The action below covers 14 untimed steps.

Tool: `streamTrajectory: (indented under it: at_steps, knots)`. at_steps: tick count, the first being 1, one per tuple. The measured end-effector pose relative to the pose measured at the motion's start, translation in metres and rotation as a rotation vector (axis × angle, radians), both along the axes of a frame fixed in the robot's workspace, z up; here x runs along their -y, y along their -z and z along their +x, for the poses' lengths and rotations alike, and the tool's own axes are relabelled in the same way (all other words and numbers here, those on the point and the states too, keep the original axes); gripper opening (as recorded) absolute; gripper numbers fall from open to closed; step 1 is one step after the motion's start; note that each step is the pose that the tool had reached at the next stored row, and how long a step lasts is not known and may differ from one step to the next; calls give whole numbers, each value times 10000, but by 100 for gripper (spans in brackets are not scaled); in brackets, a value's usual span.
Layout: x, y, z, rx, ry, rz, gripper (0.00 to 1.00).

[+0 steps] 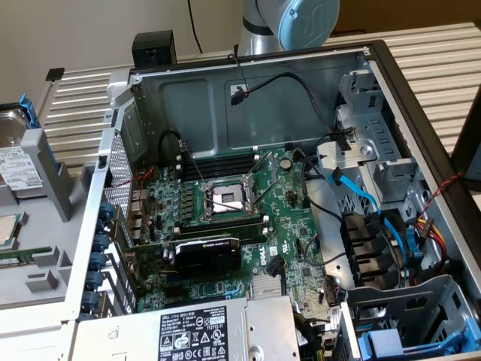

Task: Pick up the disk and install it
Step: 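Pick up the disk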

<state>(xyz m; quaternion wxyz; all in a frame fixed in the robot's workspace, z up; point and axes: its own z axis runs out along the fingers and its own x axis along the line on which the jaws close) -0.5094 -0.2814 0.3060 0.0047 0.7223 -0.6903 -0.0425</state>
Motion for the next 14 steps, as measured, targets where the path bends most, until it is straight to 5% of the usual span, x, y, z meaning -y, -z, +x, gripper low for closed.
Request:
streamTrajectory:
  at_steps: [14]
  knots:
    - [0, 0, -31, 1, 32, 45, 51]
